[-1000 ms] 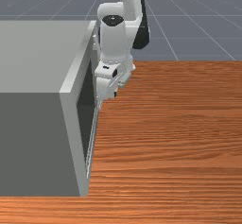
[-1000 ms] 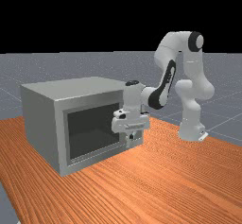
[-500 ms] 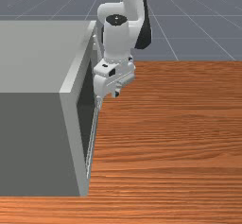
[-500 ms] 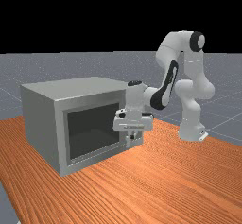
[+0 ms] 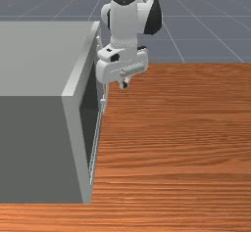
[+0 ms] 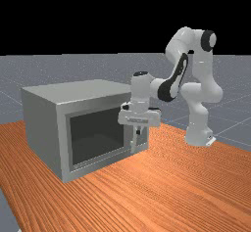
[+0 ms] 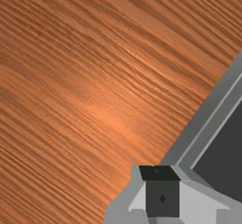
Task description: Open the microwave
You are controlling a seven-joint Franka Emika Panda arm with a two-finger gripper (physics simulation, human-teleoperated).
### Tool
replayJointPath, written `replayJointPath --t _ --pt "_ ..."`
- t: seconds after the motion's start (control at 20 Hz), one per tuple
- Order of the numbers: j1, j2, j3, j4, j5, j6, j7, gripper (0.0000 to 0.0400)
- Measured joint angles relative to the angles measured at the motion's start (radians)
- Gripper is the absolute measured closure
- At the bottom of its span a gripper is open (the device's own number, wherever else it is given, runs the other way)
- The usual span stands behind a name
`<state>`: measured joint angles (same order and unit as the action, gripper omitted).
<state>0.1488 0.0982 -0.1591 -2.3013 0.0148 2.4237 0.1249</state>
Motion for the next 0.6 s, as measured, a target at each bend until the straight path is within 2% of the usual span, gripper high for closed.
replayJointPath --t 0.1,0.4,0.6 --pt "0.010 -0.018 -0.007 0.009 0.001 -0.022 0.046 0.0400" --pt "0.020 -0.225 -0.012 -0.098 -0.012 -0.079 0.174 0.0400" --pt "0.040 -0.311 -0.009 -0.142 -0.036 -0.070 0.239 0.0400"
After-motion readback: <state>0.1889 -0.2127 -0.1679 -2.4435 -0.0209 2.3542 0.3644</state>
